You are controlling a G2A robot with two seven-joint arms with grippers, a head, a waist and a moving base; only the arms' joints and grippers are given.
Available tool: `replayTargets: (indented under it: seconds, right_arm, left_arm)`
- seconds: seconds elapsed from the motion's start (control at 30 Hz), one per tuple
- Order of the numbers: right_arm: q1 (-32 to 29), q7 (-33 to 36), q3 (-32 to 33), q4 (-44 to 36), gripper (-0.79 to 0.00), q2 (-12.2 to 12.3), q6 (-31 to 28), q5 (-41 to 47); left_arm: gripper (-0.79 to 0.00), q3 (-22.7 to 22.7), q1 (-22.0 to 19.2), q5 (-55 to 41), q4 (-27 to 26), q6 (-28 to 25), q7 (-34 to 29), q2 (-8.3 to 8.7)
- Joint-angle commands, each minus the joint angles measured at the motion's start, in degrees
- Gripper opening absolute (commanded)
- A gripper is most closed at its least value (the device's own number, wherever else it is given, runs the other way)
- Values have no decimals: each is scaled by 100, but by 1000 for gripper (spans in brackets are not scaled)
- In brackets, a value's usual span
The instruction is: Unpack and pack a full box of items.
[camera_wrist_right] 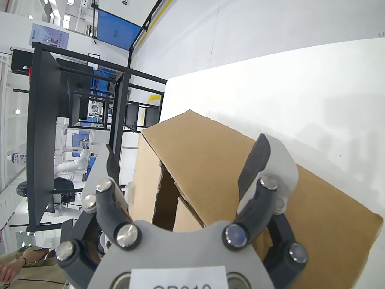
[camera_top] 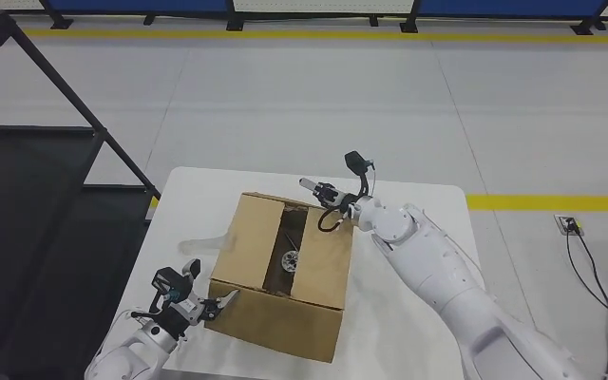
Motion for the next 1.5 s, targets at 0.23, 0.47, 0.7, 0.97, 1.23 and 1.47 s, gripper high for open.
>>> replayTargets:
  seconds: [0.23,0.47,0.7,0.97,1.23,1.47]
  right_arm:
    - [-72,7,214,-37,0,29,-35,-143]
    - [-126,25,354,-91,0,37,-24,-253]
    - [-189,121,482,-180,0,46,-56,-346]
    - [-353,-98,726,-405,0,101,-375,-430]
    - [-758,279,1173,-1075,0,305,-1018,-336]
    - [-1210,2714,1802,-2003,0,646,-1454,536]
  left_arm:
    - [0,-529,181,-1084,59,-273,403,27]
    - [0,-818,180,-1296,250,543,222,18]
    - [0,-452,-51,-779,463,1173,-90,-18]
    - [0,-60,-283,-532,577,1283,-110,-58]
    - [0,58,-225,-405,461,1101,-81,-58]
    - [0,161,-100,-95,260,888,23,-43]
